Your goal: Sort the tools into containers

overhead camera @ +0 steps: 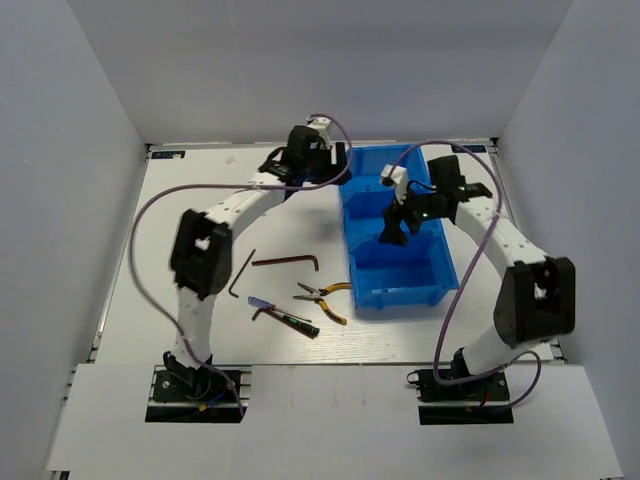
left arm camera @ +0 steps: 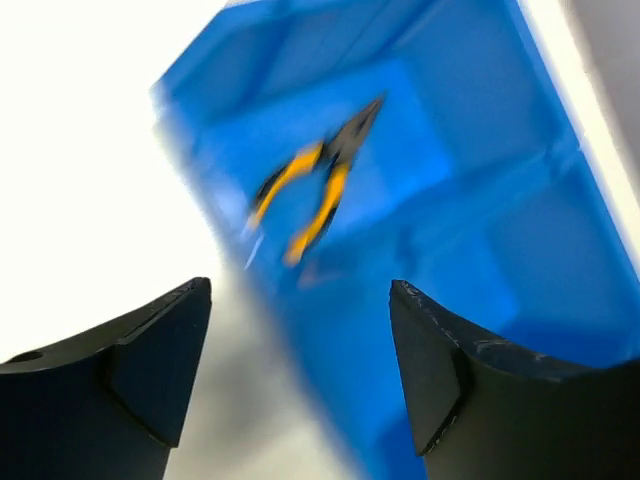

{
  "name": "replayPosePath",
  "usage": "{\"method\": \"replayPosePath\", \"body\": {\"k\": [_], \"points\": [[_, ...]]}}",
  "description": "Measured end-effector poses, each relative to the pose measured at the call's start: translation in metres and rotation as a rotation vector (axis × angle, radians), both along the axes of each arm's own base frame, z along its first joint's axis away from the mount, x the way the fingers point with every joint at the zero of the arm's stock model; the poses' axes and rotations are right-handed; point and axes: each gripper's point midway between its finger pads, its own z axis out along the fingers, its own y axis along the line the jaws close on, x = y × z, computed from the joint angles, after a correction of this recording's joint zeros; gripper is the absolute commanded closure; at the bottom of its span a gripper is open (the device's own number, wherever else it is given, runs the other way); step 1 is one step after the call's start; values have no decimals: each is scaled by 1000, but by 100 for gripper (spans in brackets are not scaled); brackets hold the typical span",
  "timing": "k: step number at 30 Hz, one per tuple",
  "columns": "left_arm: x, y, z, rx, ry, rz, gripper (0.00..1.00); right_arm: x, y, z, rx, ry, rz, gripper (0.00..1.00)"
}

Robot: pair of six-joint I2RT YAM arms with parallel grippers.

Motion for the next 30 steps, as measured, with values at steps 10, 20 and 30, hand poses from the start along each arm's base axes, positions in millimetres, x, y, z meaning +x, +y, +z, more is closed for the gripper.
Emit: {"method": "replayPosePath", "body": {"k": [10, 20, 30], "points": [[-169, 170, 84, 97, -71, 311, 66, -64, 106, -34, -14, -18, 589, 75], [-250, 224, -17, 188, 222, 464, 35, -96, 133, -79, -130, -9, 749, 47], [-255, 227, -18, 179, 250, 492, 35, -90, 147, -132, -283, -88, 759, 47]]}}
